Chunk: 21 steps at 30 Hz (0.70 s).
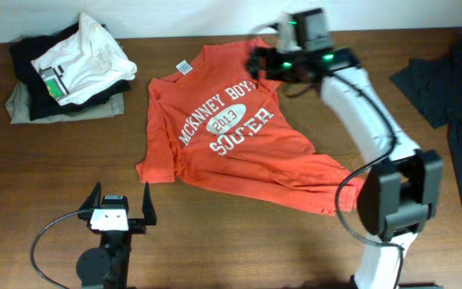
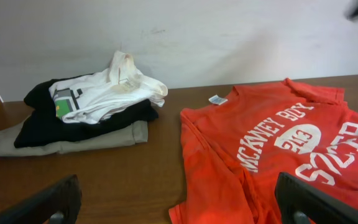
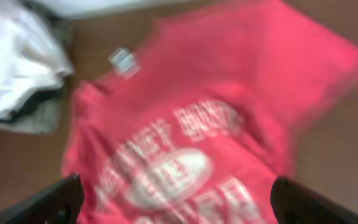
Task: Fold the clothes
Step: 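Drag the red t-shirt to the table center and release it, then grasp the t-shirt's left and right sides with both grippers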
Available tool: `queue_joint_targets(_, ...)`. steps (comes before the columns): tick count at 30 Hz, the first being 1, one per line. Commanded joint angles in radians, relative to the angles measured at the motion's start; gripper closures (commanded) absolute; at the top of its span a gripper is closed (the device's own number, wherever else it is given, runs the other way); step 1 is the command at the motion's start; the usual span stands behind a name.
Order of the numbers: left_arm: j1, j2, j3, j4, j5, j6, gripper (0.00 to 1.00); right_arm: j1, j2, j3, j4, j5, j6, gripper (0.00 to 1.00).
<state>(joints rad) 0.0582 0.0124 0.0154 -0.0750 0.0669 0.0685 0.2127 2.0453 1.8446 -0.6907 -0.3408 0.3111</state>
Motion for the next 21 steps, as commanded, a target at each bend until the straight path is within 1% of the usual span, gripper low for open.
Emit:
queue_joint_targets(1,-0.004,-0.006,-0.006,-0.002,-0.004,0.016,0.01,-0.093,0.019,-0.003,-0.124,-0.029,-0.006,0.01)
queue_joint_targets(4,-0.004,-0.006,-0.006,-0.002,-0.004,0.016,0.01,-0.136,0.027,-0.01,-0.26,-0.006,-0.006,0.01)
queue_joint_targets(5,-0.004,-0.006,-0.006,-0.002,-0.004,0.016,0.01,-0.137,0.027,-0.01,-0.269,-0.007,0.008,0.01)
queue_joint_targets(7,-0.004,-0.006,-0.006,-0.002,-0.004,0.016,0.01,-0.137,0.02,-0.01,-0.275,-0.007,0.088,0.0)
queue_joint_targets(8,-0.004,-0.006,-0.006,-0.002,-0.004,0.016,0.01,-0.137,0.008,-0.01,-0.294,-0.006,0.107,0.02)
queue_joint_targets(10,-0.004,-0.006,-0.006,-0.002,-0.004,0.016,0.01,-0.154,-0.066,-0.01,-0.349,-0.003,0.11,0.03)
queue_joint_targets(11,-0.003,-0.006,-0.006,0.017,-0.029,0.016,0.01,-0.16,-0.103,-0.01,-0.375,0.005,0.11,0.03)
queue_joint_targets(12,-0.003,-0.006,-0.006,0.019,-0.07,0.016,0.01,-0.161,-0.158,-0.01,-0.433,0.052,0.11,0.03)
queue_joint_targets(13,-0.003,-0.006,-0.006,0.001,-0.153,0.016,0.01,-0.154,-0.195,-0.01,-0.524,0.131,0.115,0.02)
queue_joint_targets(14,-0.003,-0.006,-0.006,0.005,-0.183,0.016,0.01,-0.147,-0.204,-0.01,-0.589,0.163,0.117,0.02)
queue_joint_targets(15,-0.003,-0.006,-0.006,0.006,-0.183,0.016,0.01,-0.129,-0.204,-0.023,-0.703,0.283,0.158,0.01)
queue_joint_targets(17,-0.003,-0.006,-0.006,0.004,-0.179,0.016,0.01,-0.121,-0.209,-0.065,-0.748,0.38,0.238,0.01)
queue_joint_targets(18,-0.003,-0.006,-0.006,0.01,-0.164,0.015,0.01,-0.121,-0.214,-0.084,-0.748,0.379,0.252,0.01)
queue_joint_targets(19,-0.003,-0.006,-0.005,0.034,-0.101,0.014,0.01,-0.121,-0.236,-0.122,-0.732,0.38,0.256,0.01)
queue_joint_targets(20,-0.003,-0.006,0.003,0.072,0.04,0.015,0.01,-0.121,-0.271,-0.164,-0.712,0.384,0.256,0.01)
queue_joint_targets(21,-0.003,-0.006,0.038,0.085,0.113,0.015,0.01,-0.121,-0.328,-0.23,-0.702,0.436,0.281,0.01)
